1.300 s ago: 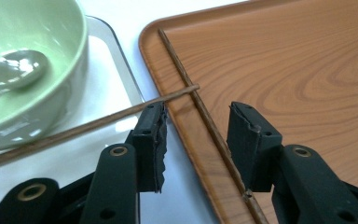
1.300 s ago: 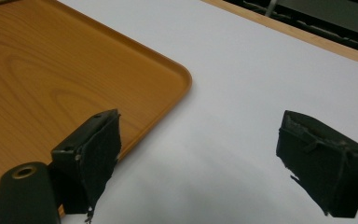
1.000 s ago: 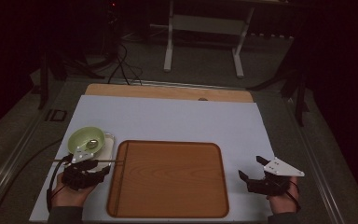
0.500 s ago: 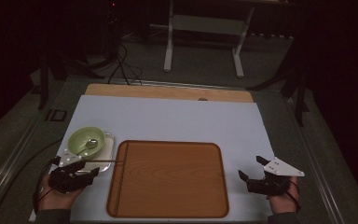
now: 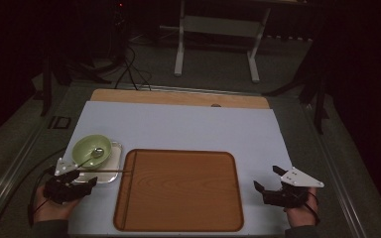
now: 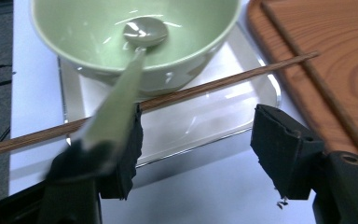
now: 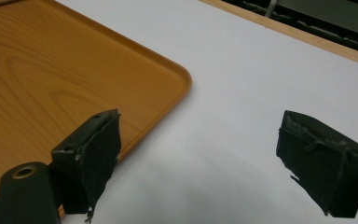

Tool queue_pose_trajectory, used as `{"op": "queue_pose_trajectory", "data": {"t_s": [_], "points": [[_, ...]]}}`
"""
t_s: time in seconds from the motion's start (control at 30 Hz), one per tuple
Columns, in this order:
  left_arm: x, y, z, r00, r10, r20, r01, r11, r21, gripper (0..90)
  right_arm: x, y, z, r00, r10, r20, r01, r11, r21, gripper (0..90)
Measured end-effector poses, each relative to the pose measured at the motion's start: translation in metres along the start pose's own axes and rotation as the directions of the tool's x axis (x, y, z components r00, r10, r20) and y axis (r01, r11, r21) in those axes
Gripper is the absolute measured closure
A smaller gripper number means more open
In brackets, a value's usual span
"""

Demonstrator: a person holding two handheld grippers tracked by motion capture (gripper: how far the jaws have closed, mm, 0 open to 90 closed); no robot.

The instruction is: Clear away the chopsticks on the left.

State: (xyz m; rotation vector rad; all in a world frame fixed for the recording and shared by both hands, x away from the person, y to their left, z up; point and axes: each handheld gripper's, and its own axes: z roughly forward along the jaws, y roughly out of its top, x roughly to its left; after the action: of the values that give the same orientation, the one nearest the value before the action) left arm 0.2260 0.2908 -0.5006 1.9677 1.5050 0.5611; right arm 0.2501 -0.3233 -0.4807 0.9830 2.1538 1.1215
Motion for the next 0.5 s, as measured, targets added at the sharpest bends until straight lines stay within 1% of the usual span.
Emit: {"op": "queue_pose_trajectory", "data": {"t_s": [0.2, 0.27, 0.37, 0.5], "points": [[0.009, 0.0, 0.003, 0.9998, 0.012, -0.019, -0.012, 0.9996, -0.027, 28.2, 0.0, 0.0, 0.001, 1.0, 0.002, 0.001, -0.002, 1.0, 0.005, 13.7], [0.012, 0.0, 0.004, 0.9995, 0.018, -0.024, -0.019, 0.9992, -0.035, 27.5, 0.0, 0.0, 0.001, 1.0, 0.001, 0.0, -0.001, 1.0, 0.006, 13.7], [0.017, 0.0, 0.007, 0.9995, 0.022, -0.023, -0.023, 0.9986, -0.047, 27.0, 0.0, 0.0, 0.001, 1.0, 0.002, 0.001, -0.002, 1.0, 0.009, 13.7], [0.022, 0.0, 0.012, 0.999, 0.037, -0.025, -0.038, 0.997, -0.068, 27.0, 0.0, 0.0, 0.001, 1.0, 0.0, -0.001, 0.0, 1.0, 0.01, 13.7]]}}
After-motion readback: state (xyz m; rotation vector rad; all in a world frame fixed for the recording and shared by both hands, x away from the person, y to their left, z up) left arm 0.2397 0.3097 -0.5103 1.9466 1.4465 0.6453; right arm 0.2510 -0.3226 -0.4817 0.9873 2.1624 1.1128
